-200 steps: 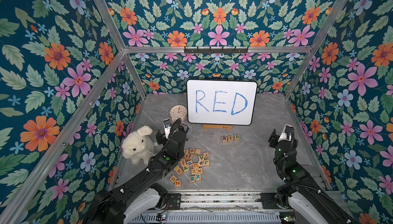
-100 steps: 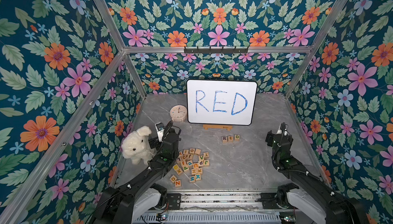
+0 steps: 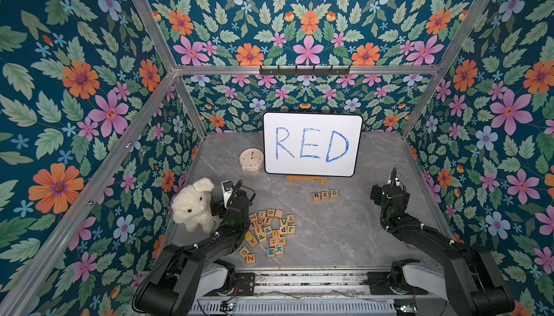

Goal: Assemble the uppercase word "red" with letter blocks
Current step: Reset both arms

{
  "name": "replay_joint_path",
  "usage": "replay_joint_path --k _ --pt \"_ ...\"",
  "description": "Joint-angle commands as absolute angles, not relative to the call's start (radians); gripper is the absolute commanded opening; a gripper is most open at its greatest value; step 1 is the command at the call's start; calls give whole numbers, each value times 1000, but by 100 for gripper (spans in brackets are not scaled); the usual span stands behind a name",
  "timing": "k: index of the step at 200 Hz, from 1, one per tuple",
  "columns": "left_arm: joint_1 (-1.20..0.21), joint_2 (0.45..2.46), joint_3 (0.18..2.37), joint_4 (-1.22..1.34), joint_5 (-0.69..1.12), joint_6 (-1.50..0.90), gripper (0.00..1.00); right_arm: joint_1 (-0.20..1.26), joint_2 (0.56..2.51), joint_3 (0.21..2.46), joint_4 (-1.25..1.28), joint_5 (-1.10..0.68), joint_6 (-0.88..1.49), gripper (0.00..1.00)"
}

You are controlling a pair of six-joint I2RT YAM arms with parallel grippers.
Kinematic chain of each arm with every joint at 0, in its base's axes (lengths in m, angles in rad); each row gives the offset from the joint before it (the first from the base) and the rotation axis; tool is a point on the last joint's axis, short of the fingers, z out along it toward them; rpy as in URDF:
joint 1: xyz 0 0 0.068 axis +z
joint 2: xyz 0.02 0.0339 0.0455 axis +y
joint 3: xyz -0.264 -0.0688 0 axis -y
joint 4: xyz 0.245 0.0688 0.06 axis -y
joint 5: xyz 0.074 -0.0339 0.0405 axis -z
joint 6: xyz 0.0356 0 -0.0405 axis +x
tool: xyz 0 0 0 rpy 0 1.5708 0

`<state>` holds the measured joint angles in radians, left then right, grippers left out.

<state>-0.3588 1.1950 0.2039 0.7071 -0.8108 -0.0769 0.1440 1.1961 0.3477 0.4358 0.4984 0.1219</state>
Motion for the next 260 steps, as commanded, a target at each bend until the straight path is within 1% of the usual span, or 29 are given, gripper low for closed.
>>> replay_joint_path --k 1,57,75,102,144,160,177,192,202,221,260 --pt "-341 1226 215 818 -746 -38 99 130 1237 366 520 466 98 95" --pt "-298 1326 188 1080 -624 63 99 101 1318 399 601 411 80 96" --pt "-281 1358 208 1085 -578 73 99 97 1330 401 622 395 74 96" --pt "-260 1408 237 1111 -521 78 99 85 1361 372 722 374 69 96" --pt "-221 1468 256 1177 -454 89 99 55 1423 386 760 305 64 96" --pt "-205 1495 250 1218 -451 82 99 52 1417 399 720 295 73 97" --pt "-178 1529 245 1260 -409 72 99 49 1420 401 721 287 74 98" --pt "-160 1542 261 1242 -381 64 99 38 1419 403 716 242 69 98" --pt "-146 1533 276 1190 -349 50 99 35 1419 403 712 228 69 98" --pt "-111 1540 286 1173 -285 29 99 28 1419 407 704 207 70 99" --pt "-68 1591 264 1245 -160 21 99 11 1414 397 716 140 64 99"
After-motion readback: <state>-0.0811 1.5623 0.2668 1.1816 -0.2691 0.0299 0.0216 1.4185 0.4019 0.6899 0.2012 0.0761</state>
